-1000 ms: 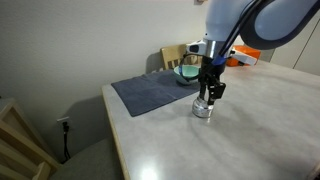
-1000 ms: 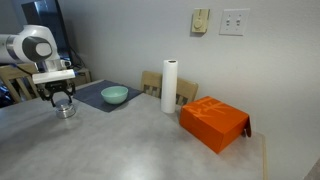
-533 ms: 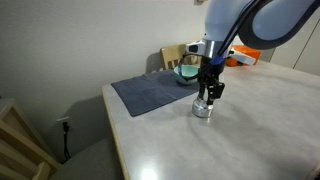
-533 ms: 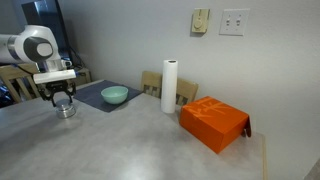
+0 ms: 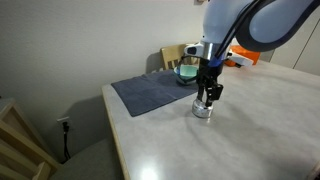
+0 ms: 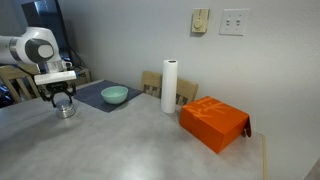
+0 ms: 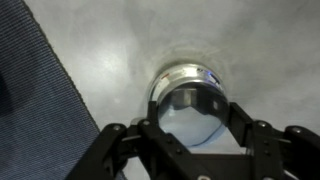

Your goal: Place the silver lid on top of the silver tin

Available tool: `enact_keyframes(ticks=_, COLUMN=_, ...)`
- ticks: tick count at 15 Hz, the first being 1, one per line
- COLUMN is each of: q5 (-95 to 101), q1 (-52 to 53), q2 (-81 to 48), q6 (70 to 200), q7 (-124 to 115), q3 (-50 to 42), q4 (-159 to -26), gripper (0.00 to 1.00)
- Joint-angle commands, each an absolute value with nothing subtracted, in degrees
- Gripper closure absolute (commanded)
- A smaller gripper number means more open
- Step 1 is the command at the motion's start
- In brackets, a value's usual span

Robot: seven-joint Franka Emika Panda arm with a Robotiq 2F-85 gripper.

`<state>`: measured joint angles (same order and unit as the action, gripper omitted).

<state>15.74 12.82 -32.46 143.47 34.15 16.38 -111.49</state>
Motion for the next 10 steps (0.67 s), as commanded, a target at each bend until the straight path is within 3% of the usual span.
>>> enact_keyframes(ticks=1, q5=14.61, q1=11.83, q2=-34.07, q6=141.83, q7=36.49, q3=17.30, q4=-109.66, gripper=0.56)
enact_keyframes(ticks=3, q5=14.77, q1=11.99, q2=-34.52, q6=141.17, q7=36.15, q3=17.01, q4=-109.21, gripper=0.08)
enact_keyframes(ticks=6, q5=15.81, q1=12.84, q2=-34.45, q6=140.07, q7=33.82, q3=15.55, q4=-109.26, gripper=0.00)
enact_keyframes(ticks=10, q5=16.68, q1=13.29, q2=-31.52, q6=140.35, q7=30.27, q3=14.44, q4=-111.86, gripper=0.00)
